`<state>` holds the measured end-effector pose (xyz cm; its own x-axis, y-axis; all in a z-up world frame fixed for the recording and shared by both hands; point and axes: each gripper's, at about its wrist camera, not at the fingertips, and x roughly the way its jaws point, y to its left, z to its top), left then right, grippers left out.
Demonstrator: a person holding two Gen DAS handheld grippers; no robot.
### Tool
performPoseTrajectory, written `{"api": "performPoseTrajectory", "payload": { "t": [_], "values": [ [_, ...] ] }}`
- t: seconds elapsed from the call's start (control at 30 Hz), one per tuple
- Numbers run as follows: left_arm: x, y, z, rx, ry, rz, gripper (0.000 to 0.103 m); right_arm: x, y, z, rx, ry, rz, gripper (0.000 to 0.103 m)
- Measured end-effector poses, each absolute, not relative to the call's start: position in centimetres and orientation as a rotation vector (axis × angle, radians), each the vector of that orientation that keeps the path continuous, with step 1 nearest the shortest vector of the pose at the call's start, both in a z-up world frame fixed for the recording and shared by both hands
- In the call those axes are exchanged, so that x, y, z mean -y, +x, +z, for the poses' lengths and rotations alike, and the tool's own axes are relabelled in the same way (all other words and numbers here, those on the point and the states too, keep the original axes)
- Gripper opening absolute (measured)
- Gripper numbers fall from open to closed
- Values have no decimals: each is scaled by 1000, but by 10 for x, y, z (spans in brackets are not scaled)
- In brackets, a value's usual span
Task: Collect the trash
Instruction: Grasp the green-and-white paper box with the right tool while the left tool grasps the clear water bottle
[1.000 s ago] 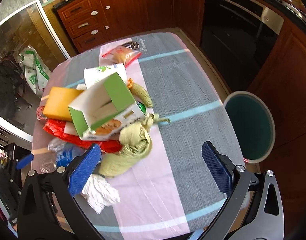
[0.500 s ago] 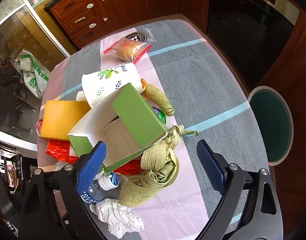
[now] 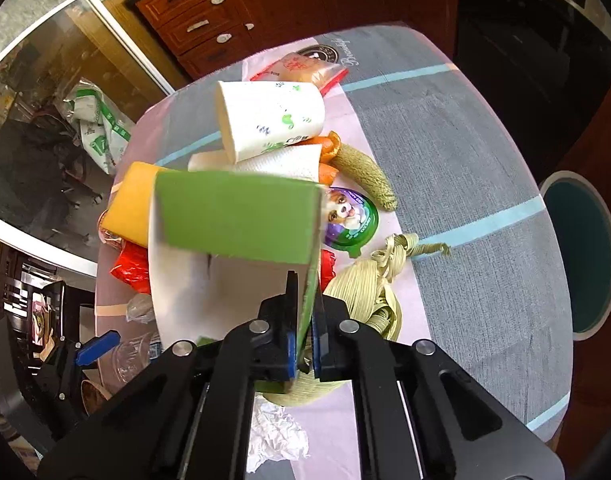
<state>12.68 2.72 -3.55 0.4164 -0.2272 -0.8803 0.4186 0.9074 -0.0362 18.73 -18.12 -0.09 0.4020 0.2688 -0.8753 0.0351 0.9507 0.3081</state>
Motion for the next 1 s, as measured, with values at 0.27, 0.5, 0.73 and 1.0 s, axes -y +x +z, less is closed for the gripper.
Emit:
{"api": "performPoseTrajectory", "payload": {
  "t": [0.27,0.5,0.73,1.0],
  "values": [
    [-24,87,-20,-1076,188,-479,73,178,163,21,-1101,279,251,5],
    [6,92,-41,-1104,456,-459,84,180,148,3,-1149,271,278,5],
    [29,112,-65,-1148,554,-464,89,186,150,-10,-1166,299,280,9],
    [27,97,-53,-1156,382,-441,88,188,155,-16,-1141,321,284,4]
  ]
}}
